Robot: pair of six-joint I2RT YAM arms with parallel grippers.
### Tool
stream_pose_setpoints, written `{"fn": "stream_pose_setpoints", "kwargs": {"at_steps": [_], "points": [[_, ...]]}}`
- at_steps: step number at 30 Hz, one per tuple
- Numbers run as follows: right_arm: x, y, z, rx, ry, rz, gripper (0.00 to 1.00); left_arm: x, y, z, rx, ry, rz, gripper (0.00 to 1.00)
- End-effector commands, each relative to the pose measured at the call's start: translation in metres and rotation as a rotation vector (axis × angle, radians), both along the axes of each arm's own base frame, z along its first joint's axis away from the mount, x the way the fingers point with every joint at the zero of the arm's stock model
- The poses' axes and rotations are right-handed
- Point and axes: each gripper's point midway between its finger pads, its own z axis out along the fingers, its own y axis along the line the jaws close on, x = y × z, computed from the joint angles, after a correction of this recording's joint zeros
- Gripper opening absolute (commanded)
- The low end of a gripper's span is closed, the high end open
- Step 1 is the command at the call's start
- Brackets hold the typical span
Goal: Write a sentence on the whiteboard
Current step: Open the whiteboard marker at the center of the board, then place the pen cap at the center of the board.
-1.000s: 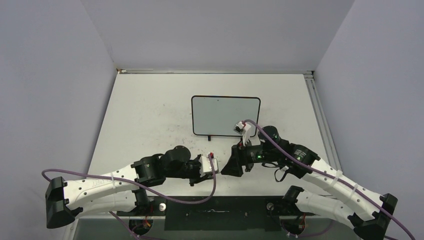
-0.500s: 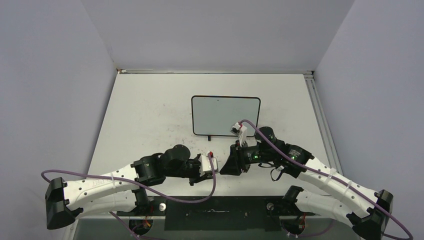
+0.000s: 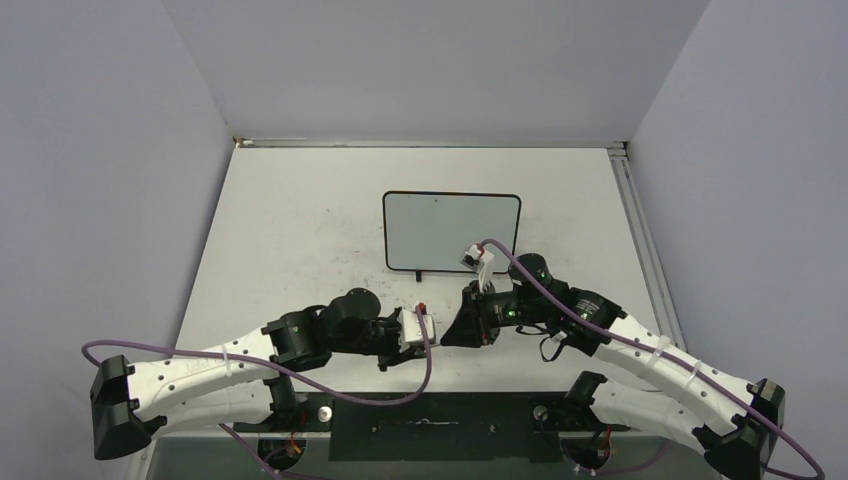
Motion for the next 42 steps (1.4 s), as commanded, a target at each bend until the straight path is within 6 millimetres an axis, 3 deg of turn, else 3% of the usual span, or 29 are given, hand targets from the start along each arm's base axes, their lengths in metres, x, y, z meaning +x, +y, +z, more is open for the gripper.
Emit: {"fn": "stream_pose_setpoints", "kwargs": {"at_steps": [1, 11, 21, 26, 31, 34, 36, 42], "points": [[0.012, 0.0, 0.021, 0.029, -0.101, -0.037, 0.05, 0.007, -0.01, 0.021, -0.069, -0.03, 0.008, 0.0], [0.014, -0.036, 0.088, -0.027, -0.306, -0.068, 0.05, 0.021, 0.005, 0.024, -0.06, -0.118, 0.079, 0.0], [0.013, -0.069, 0.122, -0.14, -0.381, -0.097, 0.05, 0.03, 0.014, 0.024, -0.055, -0.162, 0.123, 0.0], [0.019, -0.077, 0.121, -0.175, -0.399, -0.147, 0.05, 0.044, 0.02, 0.029, -0.067, -0.142, 0.206, 0.0], [0.039, -0.083, 0.114, -0.168, -0.434, -0.284, 0.05, 0.085, 0.04, 0.04, -0.099, -0.052, 0.435, 0.0], [0.054, -0.084, 0.105, -0.155, -0.458, -0.371, 0.05, 0.113, 0.063, 0.037, -0.102, 0.036, 0.615, 0.0], [0.065, -0.082, 0.099, -0.141, -0.476, -0.422, 0.05, 0.13, 0.084, 0.028, -0.081, 0.082, 0.735, 0.0], [0.088, -0.071, 0.082, -0.074, -0.507, -0.518, 0.05, 0.174, 0.147, -0.026, 0.013, 0.315, 1.067, 0.0]]}}
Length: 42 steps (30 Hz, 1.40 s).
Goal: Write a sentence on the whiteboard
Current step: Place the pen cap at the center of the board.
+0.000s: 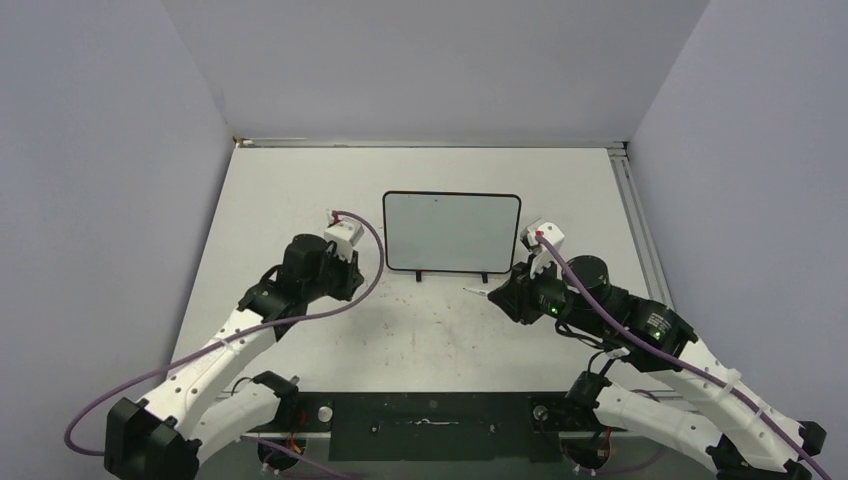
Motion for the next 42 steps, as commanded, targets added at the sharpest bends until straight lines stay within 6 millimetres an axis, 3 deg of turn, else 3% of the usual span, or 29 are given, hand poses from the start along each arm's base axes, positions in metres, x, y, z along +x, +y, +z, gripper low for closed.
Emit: {"fn": "stream_pose_setpoints", "kwargs": {"at_steps": [1, 8, 13, 17, 22, 28, 31, 36, 39, 42], "points": [[0.032, 0.015, 0.019, 0.142, -0.114, -0.098, 0.05, 0.025, 0.035, -0.026, -0.046, 0.196, 0.239, 0.0], [0.038, 0.029, 0.013, 0.199, -0.147, -0.09, 0.05, 0.062, 0.066, -0.066, -0.054, 0.374, 0.423, 0.02], [0.042, 0.022, 0.011, 0.216, -0.178, -0.134, 0.05, 0.065, 0.088, -0.098, 0.086, 0.465, 0.499, 0.03], [0.039, 0.019, 0.014, 0.236, -0.188, -0.137, 0.05, 0.063, 0.099, -0.11, 0.146, 0.482, 0.539, 0.08], [0.039, 0.013, 0.01, 0.224, -0.193, -0.155, 0.05, 0.06, 0.09, -0.12, 0.128, 0.533, 0.5, 0.11], [0.039, 0.011, 0.008, 0.22, -0.19, -0.165, 0.05, 0.053, 0.088, -0.131, 0.137, 0.596, 0.479, 0.29], [0.039, 0.008, 0.007, 0.215, -0.189, -0.176, 0.05, 0.051, 0.088, -0.134, 0.142, 0.61, 0.478, 0.38], [0.039, 0.006, 0.007, 0.221, -0.188, -0.188, 0.05, 0.054, 0.089, -0.123, 0.126, 0.571, 0.49, 0.63], [0.04, 0.007, 0.006, 0.227, -0.189, -0.188, 0.05, 0.062, 0.094, -0.105, 0.119, 0.49, 0.517, 0.73], [0.041, 0.009, 0.008, 0.246, -0.198, -0.189, 0.05, 0.073, 0.099, -0.073, 0.085, 0.356, 0.539, 0.76]]}}
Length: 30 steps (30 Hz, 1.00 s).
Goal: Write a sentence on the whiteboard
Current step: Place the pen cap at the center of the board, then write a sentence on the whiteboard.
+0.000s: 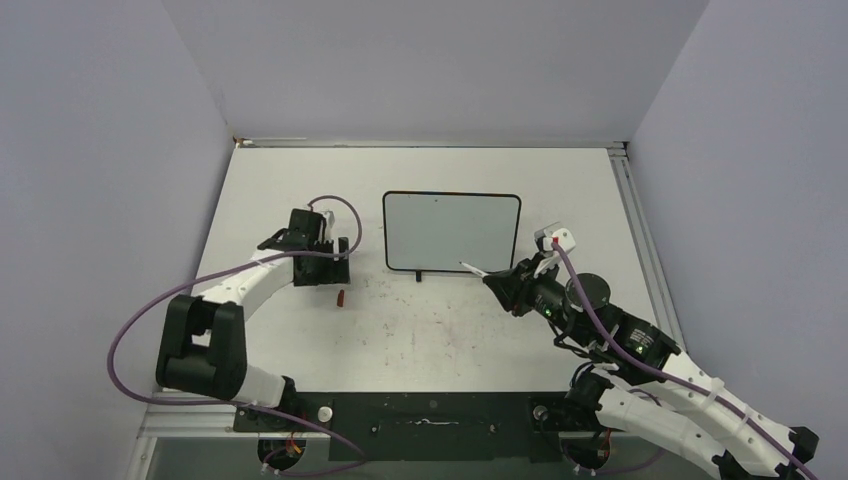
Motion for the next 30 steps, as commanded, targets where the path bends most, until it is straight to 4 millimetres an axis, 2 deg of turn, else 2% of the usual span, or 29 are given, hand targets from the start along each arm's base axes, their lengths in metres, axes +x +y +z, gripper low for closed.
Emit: {"fn": "stream_pose_setpoints", "kwargs": {"at_steps": [1, 3, 4, 10, 14, 15, 19, 22, 30], "points": [[0.005, 0.002, 0.015, 0.064, -0.048, -0.021, 0.05, 0.024, 0.008, 0.06, 0.005, -0.248, 0.029, 0.76], [0.007, 0.004, 0.018, 0.069, -0.06, -0.023, 0.05, 0.029, 0.006, 0.082, -0.016, -0.343, 0.003, 0.77], [0.008, 0.006, 0.019, 0.069, -0.065, -0.023, 0.05, 0.03, -0.002, 0.094, -0.053, -0.389, -0.035, 0.77], [0.026, 0.022, 0.022, 0.08, -0.089, -0.047, 0.05, 0.031, -0.072, 0.162, -0.367, -0.604, -0.374, 0.8], [0.038, 0.038, 0.028, 0.121, -0.135, -0.076, 0.05, 0.053, -0.093, 0.189, -0.455, -0.676, -0.476, 0.8], [0.042, 0.044, 0.037, 0.161, -0.171, -0.086, 0.05, 0.06, -0.096, 0.195, -0.473, -0.694, -0.498, 0.8], [0.057, 0.062, 0.033, 0.176, -0.208, -0.119, 0.05, 0.084, -0.115, 0.2, -0.549, -0.708, -0.595, 0.77], [0.07, 0.078, 0.024, 0.165, -0.212, -0.127, 0.05, 0.097, -0.121, 0.181, -0.588, -0.664, -0.612, 0.73], [0.102, 0.109, 0.004, 0.123, -0.24, -0.137, 0.05, 0.106, -0.132, 0.163, -0.7, -0.622, -0.606, 0.54]]}}
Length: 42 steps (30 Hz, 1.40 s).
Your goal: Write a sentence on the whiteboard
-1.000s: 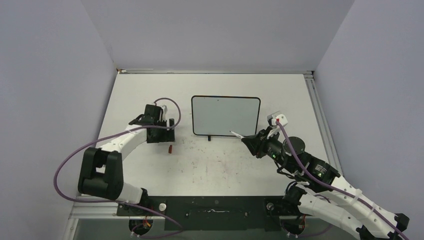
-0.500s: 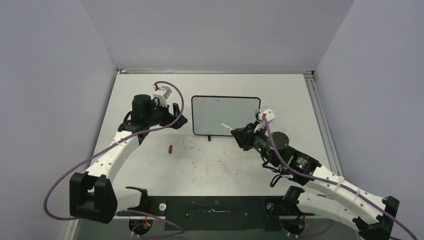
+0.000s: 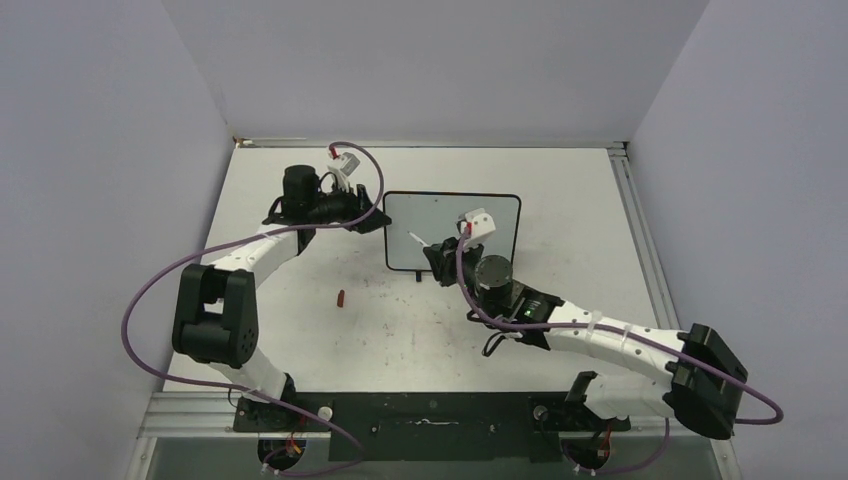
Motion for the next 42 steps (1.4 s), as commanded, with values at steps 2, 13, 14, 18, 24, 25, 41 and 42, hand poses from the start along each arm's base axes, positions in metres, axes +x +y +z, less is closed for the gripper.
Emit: {"fn": "stream_pose_setpoints", "kwargs": {"at_steps": [2, 13, 14, 18, 24, 25, 41, 42], "points": [[0.028, 0.016, 0.034, 0.092, -0.115, -0.042, 0.05, 0.008, -0.01, 0.022, -0.084, -0.078, -0.065, 0.5], [0.053, 0.026, 0.033, 0.091, -0.189, -0.084, 0.05, 0.01, -0.009, 0.011, -0.067, -0.052, -0.064, 0.32], [0.054, 0.026, 0.034, 0.09, -0.195, -0.087, 0.05, 0.01, -0.01, 0.01, -0.067, -0.051, -0.065, 0.31], [0.059, 0.027, 0.031, 0.081, -0.204, -0.101, 0.05, 0.011, -0.009, 0.008, -0.064, -0.045, -0.062, 0.26], [0.065, 0.027, 0.03, 0.075, -0.219, -0.122, 0.05, 0.012, -0.009, 0.006, -0.058, -0.044, -0.058, 0.18], [0.066, 0.027, 0.029, 0.073, -0.22, -0.125, 0.05, 0.012, -0.009, 0.006, -0.058, -0.045, -0.059, 0.17], [0.074, 0.026, 0.022, 0.06, -0.232, -0.162, 0.05, 0.013, -0.006, -0.001, -0.026, -0.054, -0.052, 0.0], [0.075, 0.026, 0.021, 0.057, -0.23, -0.164, 0.05, 0.013, -0.006, -0.002, -0.024, -0.055, -0.052, 0.0]]}}
